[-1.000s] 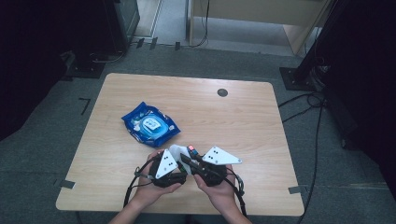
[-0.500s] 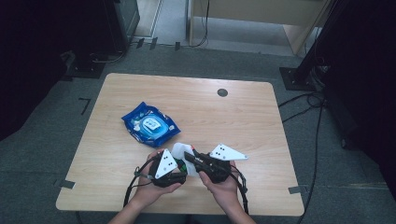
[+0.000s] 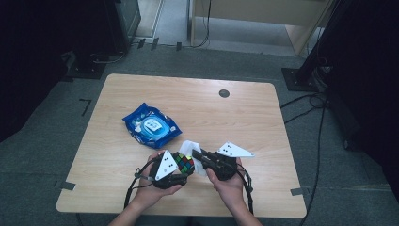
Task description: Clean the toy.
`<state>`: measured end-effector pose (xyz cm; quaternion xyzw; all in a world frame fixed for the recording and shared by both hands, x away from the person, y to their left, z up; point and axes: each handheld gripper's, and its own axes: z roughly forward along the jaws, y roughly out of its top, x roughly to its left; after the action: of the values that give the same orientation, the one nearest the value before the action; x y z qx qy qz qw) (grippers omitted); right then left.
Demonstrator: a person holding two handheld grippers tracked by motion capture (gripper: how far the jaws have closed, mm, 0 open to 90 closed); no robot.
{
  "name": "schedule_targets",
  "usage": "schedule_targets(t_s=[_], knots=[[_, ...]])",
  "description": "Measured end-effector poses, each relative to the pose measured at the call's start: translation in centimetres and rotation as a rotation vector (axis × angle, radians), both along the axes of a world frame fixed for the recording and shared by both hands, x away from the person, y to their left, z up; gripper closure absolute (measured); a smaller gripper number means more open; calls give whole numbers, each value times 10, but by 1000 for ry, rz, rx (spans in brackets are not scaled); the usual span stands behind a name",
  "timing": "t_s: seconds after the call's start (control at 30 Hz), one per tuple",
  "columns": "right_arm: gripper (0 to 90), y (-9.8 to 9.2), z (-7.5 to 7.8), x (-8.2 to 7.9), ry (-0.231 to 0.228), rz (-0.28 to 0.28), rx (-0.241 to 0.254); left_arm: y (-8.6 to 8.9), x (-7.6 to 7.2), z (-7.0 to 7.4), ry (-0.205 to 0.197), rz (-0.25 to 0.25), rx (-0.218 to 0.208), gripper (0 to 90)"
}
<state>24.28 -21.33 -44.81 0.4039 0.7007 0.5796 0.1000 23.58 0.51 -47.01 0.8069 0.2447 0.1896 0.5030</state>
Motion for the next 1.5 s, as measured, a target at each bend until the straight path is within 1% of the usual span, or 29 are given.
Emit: schedule_targets(t_s=[0.13, 0.17, 0.23, 0.27, 0.3, 0.4, 0.5, 0.57, 0.6, 0.7, 0.77, 0.9, 1.0, 1.07, 1.13, 1.17, 1.2, 1.27, 1.33, 1.37, 1.43, 1.5], knots=[[818, -5, -4, 4, -1, -33, -39, 1, -1, 1, -5, -1, -7, 343], [818, -6, -6, 5, 1, -44, -55, 1, -1, 2, -6, -2, -10, 343], [820, -10, -9, 9, 4, -78, -107, 2, -1, 3, -8, -4, -20, 343], [820, -12, -12, 11, 16, -87, -125, 3, 0, 4, -10, -4, -27, 343], [821, -15, -15, 14, 32, -100, -130, 4, 0, 5, -11, -2, -32, 343], [821, -26, -25, 23, 74, -144, -160, 6, 2, 6, -10, 3, -33, 343], [822, -37, -31, 30, 90, -199, -200, 8, 3, 4, -4, 12, -29, 343], [822, -44, -34, 33, 104, -232, -210, 9, 4, 4, -3, 14, -27, 343], [820, -46, -34, 34, 102, -246, -217, 9, 4, 4, -4, 13, -26, 342], [811, -52, -34, 36, 111, -270, -223, 8, 4, 3, -6, 15, -22, 343], [763, -53, -34, 36, 106, -280, -231, 7, 4, 2, -3, 16, -17, 343], [541, -50, -31, 34, 90, -312, -252, 9, 7, 1, 9, 26, -20, 343], [440, -45, -20, 29, 65, -327, -236, 11, 9, -1, 21, 36, -24, 342], [411, -43, -10, 25, 44, -323, -208, 12, 9, -2, 27, 37, -26, 342], [402, -39, 0, 20, 37, -296, -162, 11, 9, -2, 27, 38, -21, 342], [392, -36, 4, 17, 36, -272, -139, 11, 9, -2, 26, 38, -20, 342], [380, -32, 7, 14, 45, -246, -107, 10, 9, -3, 26, 37, -20, 342], [341, -24, 14, 10, 67, -184, -63, 7, 8, -3, 26, 33, -18, 342], [298, -13, 19, 5, 87, -131, -40, 5, 6, -4, 24, 27, -10, 343], [278, -8, 20, 3, 90, -112, -32, 3, 6, -4, 23, 25, -9, 342], [246, 1, 21, 0, 107, -80, -31, 1, 4, -4, 17, 19, -2, 342], [230, 8, 20, -1, 138, -44, -23, -2, 1, -4, 7, 13, 4, 342]])
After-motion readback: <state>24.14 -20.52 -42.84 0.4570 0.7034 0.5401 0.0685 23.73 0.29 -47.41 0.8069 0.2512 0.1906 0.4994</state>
